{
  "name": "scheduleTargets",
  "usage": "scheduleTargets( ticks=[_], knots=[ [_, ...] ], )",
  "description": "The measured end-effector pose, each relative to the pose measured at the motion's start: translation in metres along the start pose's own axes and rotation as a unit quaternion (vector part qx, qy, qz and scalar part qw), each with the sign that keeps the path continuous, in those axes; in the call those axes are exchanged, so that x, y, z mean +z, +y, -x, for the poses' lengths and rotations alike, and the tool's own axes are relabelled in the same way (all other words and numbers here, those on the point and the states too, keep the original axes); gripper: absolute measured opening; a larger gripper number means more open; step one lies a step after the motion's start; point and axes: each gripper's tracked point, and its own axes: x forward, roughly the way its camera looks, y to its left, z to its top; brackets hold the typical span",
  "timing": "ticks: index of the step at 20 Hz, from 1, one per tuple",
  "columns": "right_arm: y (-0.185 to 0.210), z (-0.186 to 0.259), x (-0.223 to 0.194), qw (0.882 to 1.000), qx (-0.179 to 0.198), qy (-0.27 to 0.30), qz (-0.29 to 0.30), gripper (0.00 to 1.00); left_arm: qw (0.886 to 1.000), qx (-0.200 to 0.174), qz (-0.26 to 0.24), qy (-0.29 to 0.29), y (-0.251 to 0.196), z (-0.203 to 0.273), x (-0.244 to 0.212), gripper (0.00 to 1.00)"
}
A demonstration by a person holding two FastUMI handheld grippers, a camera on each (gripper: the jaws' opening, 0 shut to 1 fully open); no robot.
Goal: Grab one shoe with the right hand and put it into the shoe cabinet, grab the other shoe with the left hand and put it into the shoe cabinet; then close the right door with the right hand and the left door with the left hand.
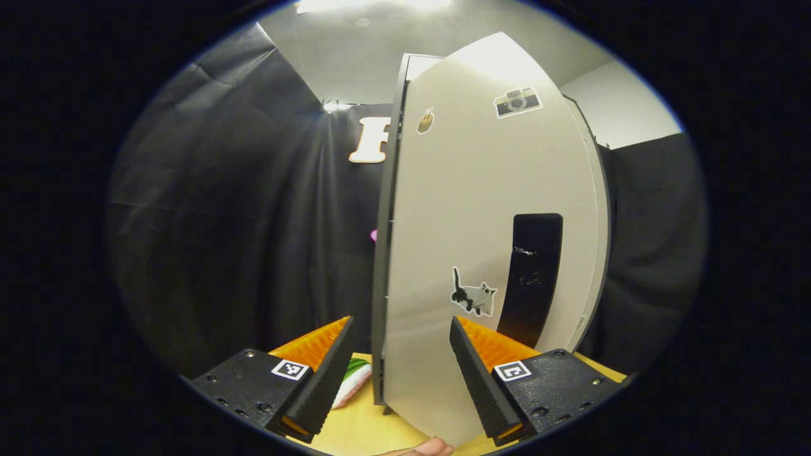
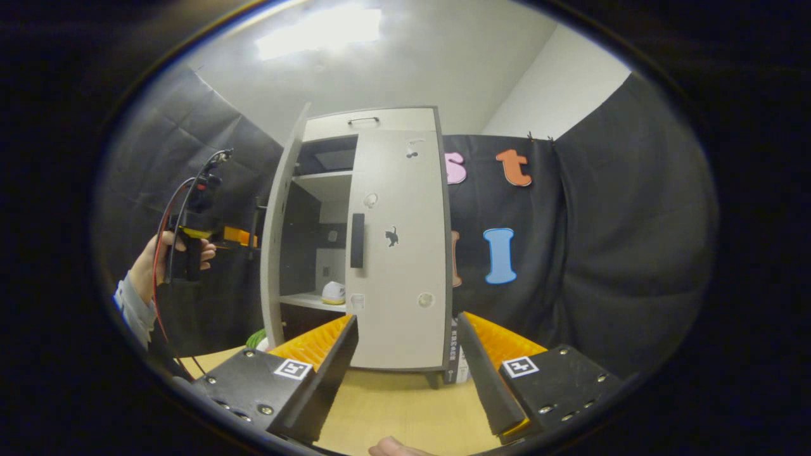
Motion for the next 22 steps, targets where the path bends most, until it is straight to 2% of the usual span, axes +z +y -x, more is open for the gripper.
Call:
scheduleTargets(
  ticks=[3,4,5,7,8,9,11,12,13,16,18,20,22],
  knots=[
    [-0.007,-0.004,-0.002,1.0,-0.013,0.005,0.003,0.94,0.998,-0.048,0.019,0.046,-0.033,-0.009,-0.026,0.91],
    [-0.008,-0.004,-0.003,1.0,-0.016,0.008,0.004,0.94,0.997,-0.053,0.024,0.059,-0.046,-0.013,-0.034,0.93],
    [-0.009,-0.004,-0.005,1.0,-0.018,0.011,0.005,0.94,0.996,-0.054,0.028,0.061,-0.051,-0.013,-0.038,0.97],
    [-0.01,-0.005,-0.007,1.0,-0.02,0.015,0.008,0.94,0.997,-0.049,0.017,0.065,-0.055,-0.01,-0.046,0.97],
    [-0.011,-0.005,-0.008,1.0,-0.021,0.018,0.009,0.94,0.997,-0.042,0.009,0.065,-0.055,-0.011,-0.049,0.94],
    [-0.012,-0.007,-0.01,1.0,-0.023,0.02,0.008,0.92,0.997,-0.037,0.001,0.067,-0.054,-0.011,-0.053,0.97],
    [-0.013,-0.008,-0.011,0.999,-0.026,0.022,0.0,0.92,0.997,-0.03,-0.007,0.068,-0.052,0.001,-0.057,0.97],
    [-0.013,-0.009,-0.011,0.999,-0.026,0.022,-0.005,0.92,0.997,-0.033,-0.003,0.065,-0.054,0.009,-0.057,0.94],
    [-0.014,-0.011,-0.011,0.999,-0.027,0.021,-0.011,0.92,0.998,-0.035,-0.001,0.058,-0.056,0.016,-0.054,0.97],
    [-0.019,-0.016,-0.016,0.998,-0.035,0.03,-0.032,0.92,0.999,-0.027,-0.009,0.027,-0.055,0.046,-0.044,0.97],
    [-0.019,-0.019,-0.019,0.998,-0.037,0.035,-0.036,0.94,1.0,-0.02,0.005,0.012,-0.057,0.066,-0.04,0.97],
    [-0.016,-0.02,-0.023,0.998,-0.036,0.043,-0.031,0.94,0.999,-0.034,0.013,0.01,-0.065,0.085,-0.04,0.97],
    [-0.01,-0.021,-0.024,0.998,-0.028,0.045,-0.024,0.93,0.999,-0.04,-0.003,0.017,-0.071,0.105,-0.041,0.96]
  ],
)
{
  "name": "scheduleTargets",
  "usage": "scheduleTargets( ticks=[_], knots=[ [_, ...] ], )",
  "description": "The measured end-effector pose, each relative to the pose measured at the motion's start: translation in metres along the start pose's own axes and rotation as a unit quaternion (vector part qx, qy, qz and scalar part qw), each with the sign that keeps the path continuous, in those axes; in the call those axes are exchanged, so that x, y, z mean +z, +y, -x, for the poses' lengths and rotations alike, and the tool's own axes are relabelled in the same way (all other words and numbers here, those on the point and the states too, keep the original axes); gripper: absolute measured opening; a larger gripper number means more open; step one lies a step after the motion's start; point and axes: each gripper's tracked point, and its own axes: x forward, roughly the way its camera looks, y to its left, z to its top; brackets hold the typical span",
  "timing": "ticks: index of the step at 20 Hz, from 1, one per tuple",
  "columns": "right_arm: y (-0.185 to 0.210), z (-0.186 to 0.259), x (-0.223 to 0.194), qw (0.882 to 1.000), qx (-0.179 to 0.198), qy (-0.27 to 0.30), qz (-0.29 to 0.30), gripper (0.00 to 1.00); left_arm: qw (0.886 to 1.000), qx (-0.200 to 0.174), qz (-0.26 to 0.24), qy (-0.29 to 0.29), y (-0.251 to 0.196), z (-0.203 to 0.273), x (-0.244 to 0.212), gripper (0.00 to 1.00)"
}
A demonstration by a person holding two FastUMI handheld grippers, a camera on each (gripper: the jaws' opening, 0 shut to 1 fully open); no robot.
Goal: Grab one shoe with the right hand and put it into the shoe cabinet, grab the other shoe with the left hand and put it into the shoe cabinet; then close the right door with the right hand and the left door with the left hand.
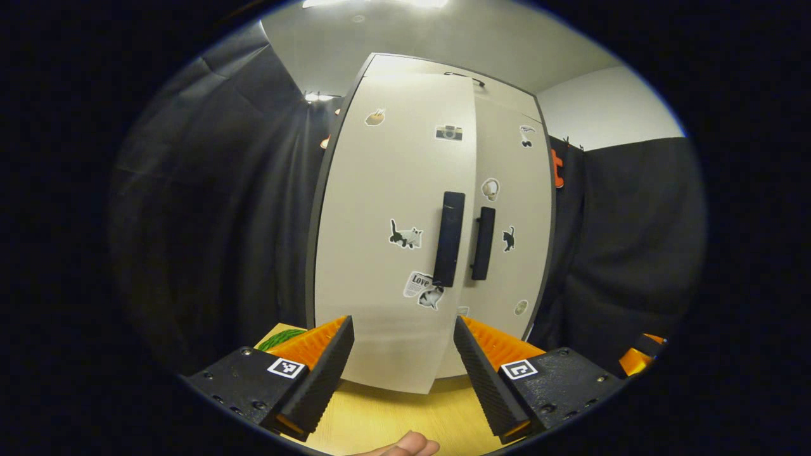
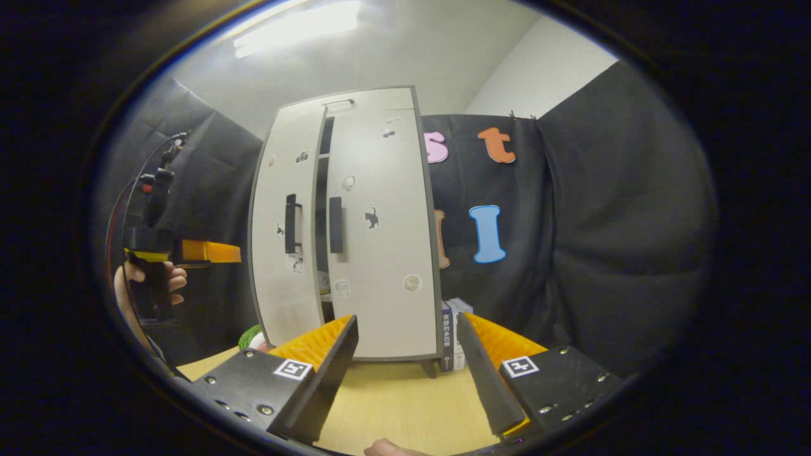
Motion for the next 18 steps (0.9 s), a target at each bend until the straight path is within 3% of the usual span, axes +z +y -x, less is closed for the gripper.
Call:
scheduleTargets(
  ticks=[6,10,11,12,17,18],
  knots=[
    [0.011,0.008,0.002,1.0,0.015,-0.005,0.005,0.92,1.0,0.009,-0.023,-0.006,-0.002,0.049,-0.005,0.96],
    [0.012,0.011,0.004,1.0,0.017,-0.007,0.007,0.92,0.999,0.01,-0.032,-0.013,-0.005,0.068,-0.017,0.97],
    [0.011,0.011,0.004,1.0,0.017,-0.007,0.007,0.92,0.999,0.007,-0.038,-0.016,-0.007,0.071,-0.02,0.93],
    [0.009,0.011,0.003,1.0,0.016,-0.007,0.005,0.92,0.999,0.001,-0.04,-0.024,-0.011,0.074,-0.021,0.97],
    [0.004,0.013,0.002,1.0,0.013,-0.007,0.004,0.92,0.998,0.005,-0.045,-0.043,-0.011,0.094,-0.018,0.93],
    [0.004,0.013,0.003,1.0,0.013,-0.009,0.001,0.92,0.998,0.006,-0.045,-0.044,-0.011,0.095,-0.019,0.96]
  ],
)
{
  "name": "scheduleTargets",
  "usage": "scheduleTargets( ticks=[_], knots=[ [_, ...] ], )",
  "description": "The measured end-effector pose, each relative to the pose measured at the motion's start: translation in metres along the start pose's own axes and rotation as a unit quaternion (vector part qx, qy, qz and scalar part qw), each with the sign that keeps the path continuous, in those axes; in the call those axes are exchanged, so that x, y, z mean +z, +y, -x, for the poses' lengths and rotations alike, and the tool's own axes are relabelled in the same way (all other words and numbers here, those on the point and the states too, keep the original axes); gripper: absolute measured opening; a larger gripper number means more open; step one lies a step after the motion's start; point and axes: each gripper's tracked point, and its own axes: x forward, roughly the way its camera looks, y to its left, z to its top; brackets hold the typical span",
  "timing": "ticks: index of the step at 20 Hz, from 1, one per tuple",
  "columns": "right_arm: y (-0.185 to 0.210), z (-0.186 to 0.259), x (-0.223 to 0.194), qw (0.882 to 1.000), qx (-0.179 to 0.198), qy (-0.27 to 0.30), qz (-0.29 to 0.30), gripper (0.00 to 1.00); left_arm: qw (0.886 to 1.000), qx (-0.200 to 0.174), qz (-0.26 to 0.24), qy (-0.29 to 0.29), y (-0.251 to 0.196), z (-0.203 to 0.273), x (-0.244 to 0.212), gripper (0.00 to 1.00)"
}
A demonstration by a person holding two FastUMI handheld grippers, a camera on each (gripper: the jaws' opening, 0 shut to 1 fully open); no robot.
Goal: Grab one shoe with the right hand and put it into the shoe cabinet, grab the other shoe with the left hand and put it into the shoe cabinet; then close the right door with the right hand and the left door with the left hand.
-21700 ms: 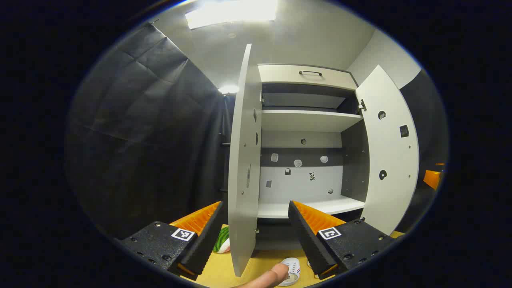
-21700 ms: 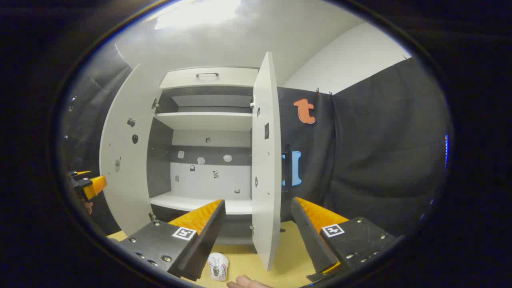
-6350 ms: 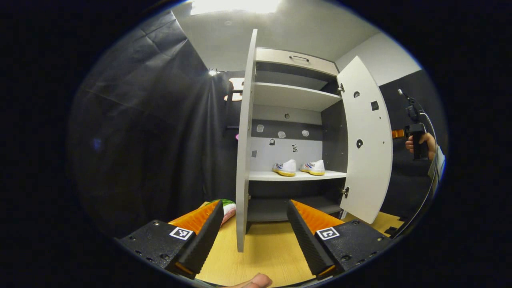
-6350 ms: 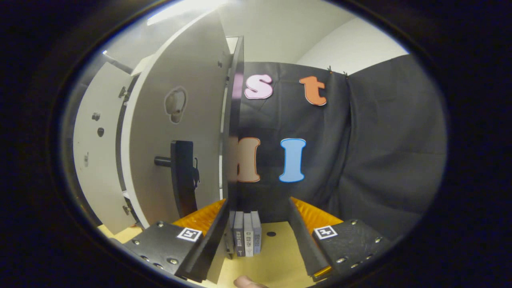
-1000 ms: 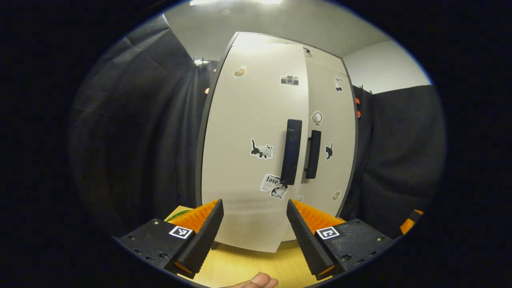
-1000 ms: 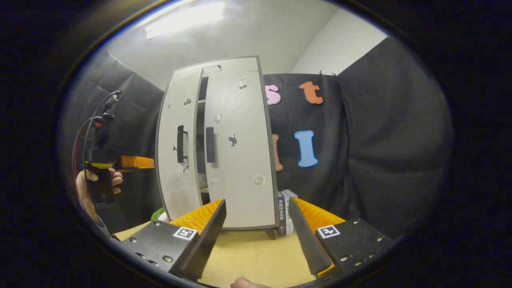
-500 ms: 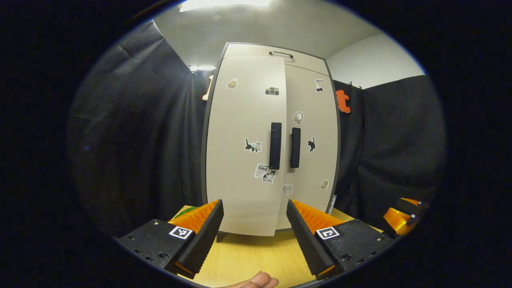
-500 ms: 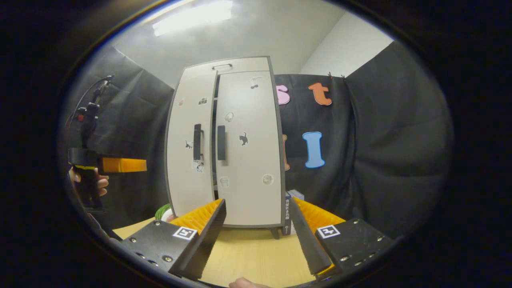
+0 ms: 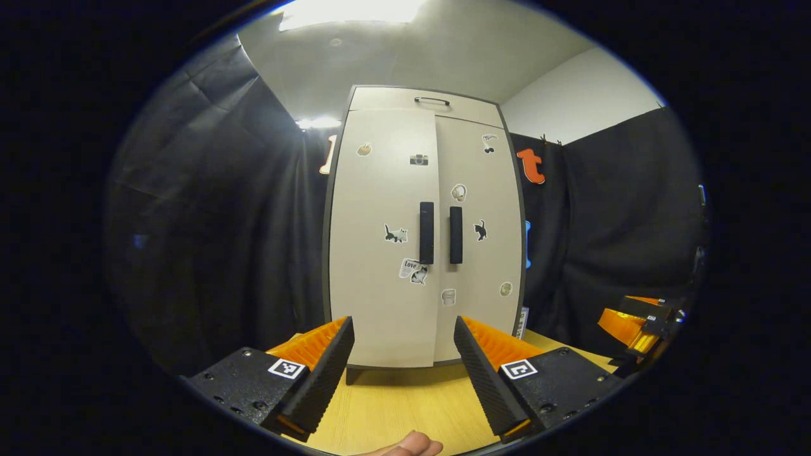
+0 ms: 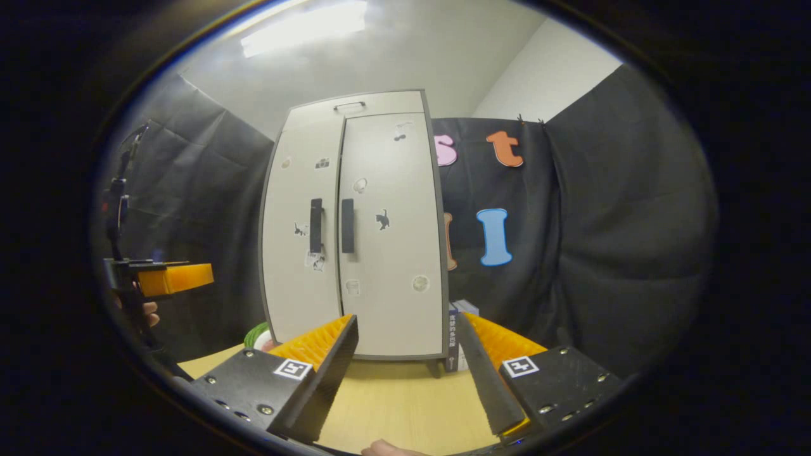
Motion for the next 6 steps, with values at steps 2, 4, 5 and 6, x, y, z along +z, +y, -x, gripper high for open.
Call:
scheduleTargets(
  ticks=[2,4,5,6],
  knots=[
    [0.0007,0.0012,0.0009,1.0,0.002,-0.002,-0.005,0.92,1.0,0.0,0.002,0.0,-0.0007,0.0016,-0.0007,0.96],
    [-0.0003,0.0017,0.0001,1.0,0.001,-0.002,-0.004,0.93,1.0,-0.002,0.004,0.004,-0.0021,0.0014,-0.0045,0.96],
    [0.0002,0.0031,0.0003,1.0,0.001,-0.002,-0.002,0.92,1.0,0.001,0.006,0.005,-0.0007,-0.0004,-0.0057,0.96],
    [0.002,0.0031,-0.0001,1.0,0.003,-0.003,-0.001,0.92,1.0,0.003,0.007,0.006,0.0003,-0.001,-0.0066,0.97]
  ],
)
